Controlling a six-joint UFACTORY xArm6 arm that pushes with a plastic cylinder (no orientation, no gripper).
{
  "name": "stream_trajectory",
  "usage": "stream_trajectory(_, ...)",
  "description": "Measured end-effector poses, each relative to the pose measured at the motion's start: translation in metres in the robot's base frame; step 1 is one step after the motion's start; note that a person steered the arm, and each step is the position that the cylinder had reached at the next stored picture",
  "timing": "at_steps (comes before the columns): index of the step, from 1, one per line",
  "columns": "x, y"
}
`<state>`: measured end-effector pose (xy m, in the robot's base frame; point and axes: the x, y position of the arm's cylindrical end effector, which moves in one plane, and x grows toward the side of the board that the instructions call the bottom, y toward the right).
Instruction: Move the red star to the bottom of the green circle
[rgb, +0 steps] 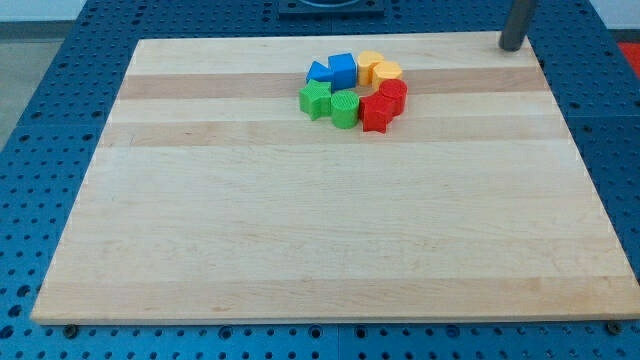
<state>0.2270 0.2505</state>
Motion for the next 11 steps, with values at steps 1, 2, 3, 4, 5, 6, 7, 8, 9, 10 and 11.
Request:
stream_trajectory(1, 0.016, -0.024)
stream_trajectory(2, 0.041, -0.031)
stream_trajectory(3, 0.073, -0.043)
stream_trajectory(4, 0.091, -0.049)
stream_trajectory(5, 0.091, -0.080)
stream_trajectory(6, 0.098, -0.115)
stream_trajectory(7, 0.112, -0.149)
stream_trajectory(8, 0.118, -0.186)
stream_trajectory(9, 0.131, -0.198)
stream_trajectory(10, 0.154, -0.199)
stream_trajectory(11, 0.172, -0.201)
